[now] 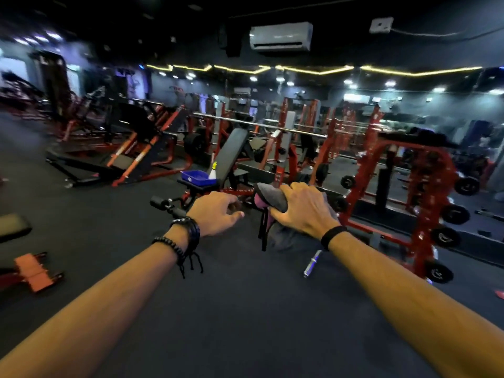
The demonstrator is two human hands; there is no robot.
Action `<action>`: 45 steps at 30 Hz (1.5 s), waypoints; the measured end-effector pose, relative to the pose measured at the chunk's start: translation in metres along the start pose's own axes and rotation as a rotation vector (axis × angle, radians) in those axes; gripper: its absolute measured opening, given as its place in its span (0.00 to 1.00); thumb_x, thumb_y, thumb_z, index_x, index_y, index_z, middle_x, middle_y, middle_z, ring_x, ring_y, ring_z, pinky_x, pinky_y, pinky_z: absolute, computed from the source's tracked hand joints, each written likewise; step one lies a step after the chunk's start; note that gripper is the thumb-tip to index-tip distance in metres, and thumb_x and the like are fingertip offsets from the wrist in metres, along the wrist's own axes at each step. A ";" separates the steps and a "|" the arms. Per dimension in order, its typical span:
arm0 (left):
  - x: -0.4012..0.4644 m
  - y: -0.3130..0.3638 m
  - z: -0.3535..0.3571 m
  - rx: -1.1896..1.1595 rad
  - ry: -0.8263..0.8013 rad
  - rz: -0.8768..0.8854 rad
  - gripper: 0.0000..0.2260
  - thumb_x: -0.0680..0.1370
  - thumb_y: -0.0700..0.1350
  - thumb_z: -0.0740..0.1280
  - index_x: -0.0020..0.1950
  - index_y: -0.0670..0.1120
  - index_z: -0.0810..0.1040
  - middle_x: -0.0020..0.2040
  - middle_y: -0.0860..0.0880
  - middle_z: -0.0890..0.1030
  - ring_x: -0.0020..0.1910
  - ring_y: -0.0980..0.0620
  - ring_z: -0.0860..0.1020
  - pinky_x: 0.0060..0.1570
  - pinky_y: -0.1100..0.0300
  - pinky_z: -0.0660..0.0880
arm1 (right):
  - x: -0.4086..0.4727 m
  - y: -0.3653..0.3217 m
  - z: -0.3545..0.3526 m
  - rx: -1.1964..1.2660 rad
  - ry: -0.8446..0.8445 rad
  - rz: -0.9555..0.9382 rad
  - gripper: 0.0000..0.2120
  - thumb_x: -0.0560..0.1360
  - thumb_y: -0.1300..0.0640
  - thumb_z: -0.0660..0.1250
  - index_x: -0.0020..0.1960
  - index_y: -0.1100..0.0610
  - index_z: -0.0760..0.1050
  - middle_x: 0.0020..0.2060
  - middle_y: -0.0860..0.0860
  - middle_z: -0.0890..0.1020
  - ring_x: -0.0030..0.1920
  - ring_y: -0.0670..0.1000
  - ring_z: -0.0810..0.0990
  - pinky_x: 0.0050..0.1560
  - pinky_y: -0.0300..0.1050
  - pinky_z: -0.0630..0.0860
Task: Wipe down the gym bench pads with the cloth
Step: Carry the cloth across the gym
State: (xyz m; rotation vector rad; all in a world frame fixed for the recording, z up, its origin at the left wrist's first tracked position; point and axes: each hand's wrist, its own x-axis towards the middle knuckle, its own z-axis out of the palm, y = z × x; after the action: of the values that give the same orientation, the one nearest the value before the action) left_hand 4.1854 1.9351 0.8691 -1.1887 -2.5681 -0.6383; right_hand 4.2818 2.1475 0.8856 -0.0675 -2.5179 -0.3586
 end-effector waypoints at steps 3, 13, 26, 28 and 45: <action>0.055 -0.038 -0.006 0.008 0.079 -0.101 0.15 0.78 0.56 0.65 0.61 0.51 0.79 0.56 0.50 0.82 0.55 0.47 0.79 0.51 0.54 0.76 | 0.086 0.017 0.035 0.032 0.036 -0.060 0.22 0.72 0.37 0.65 0.51 0.56 0.75 0.45 0.54 0.79 0.46 0.56 0.77 0.43 0.48 0.66; 0.186 -0.235 0.044 0.073 0.081 -0.327 0.13 0.78 0.56 0.65 0.60 0.53 0.79 0.58 0.53 0.81 0.55 0.49 0.79 0.52 0.53 0.76 | 0.280 -0.020 0.242 0.145 -0.030 -0.282 0.21 0.72 0.37 0.65 0.50 0.55 0.75 0.43 0.54 0.79 0.45 0.56 0.77 0.41 0.47 0.64; 0.439 -0.463 0.053 0.105 0.110 -0.375 0.19 0.79 0.57 0.64 0.66 0.49 0.76 0.63 0.50 0.79 0.59 0.49 0.78 0.56 0.52 0.75 | 0.579 -0.037 0.437 0.181 0.049 -0.361 0.23 0.68 0.37 0.62 0.50 0.54 0.74 0.40 0.52 0.78 0.41 0.55 0.76 0.41 0.49 0.68; 0.475 -0.494 0.067 0.105 0.107 -0.379 0.19 0.78 0.57 0.64 0.66 0.49 0.76 0.64 0.51 0.79 0.59 0.48 0.78 0.57 0.51 0.75 | 0.615 -0.036 0.473 0.198 0.061 -0.346 0.23 0.68 0.37 0.62 0.51 0.54 0.74 0.40 0.52 0.78 0.41 0.54 0.76 0.41 0.48 0.67; 0.784 -0.792 0.105 0.183 0.120 -0.375 0.20 0.79 0.57 0.63 0.66 0.49 0.76 0.63 0.49 0.79 0.63 0.46 0.75 0.60 0.49 0.72 | 0.998 -0.046 0.731 0.217 0.108 -0.340 0.24 0.67 0.37 0.61 0.49 0.56 0.76 0.40 0.54 0.79 0.41 0.58 0.77 0.40 0.50 0.70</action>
State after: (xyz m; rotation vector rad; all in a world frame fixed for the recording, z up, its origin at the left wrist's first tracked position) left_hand 3.0723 2.0512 0.8553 -0.5972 -2.6955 -0.5131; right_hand 3.0497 2.2692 0.8589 0.4571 -2.4415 -0.2123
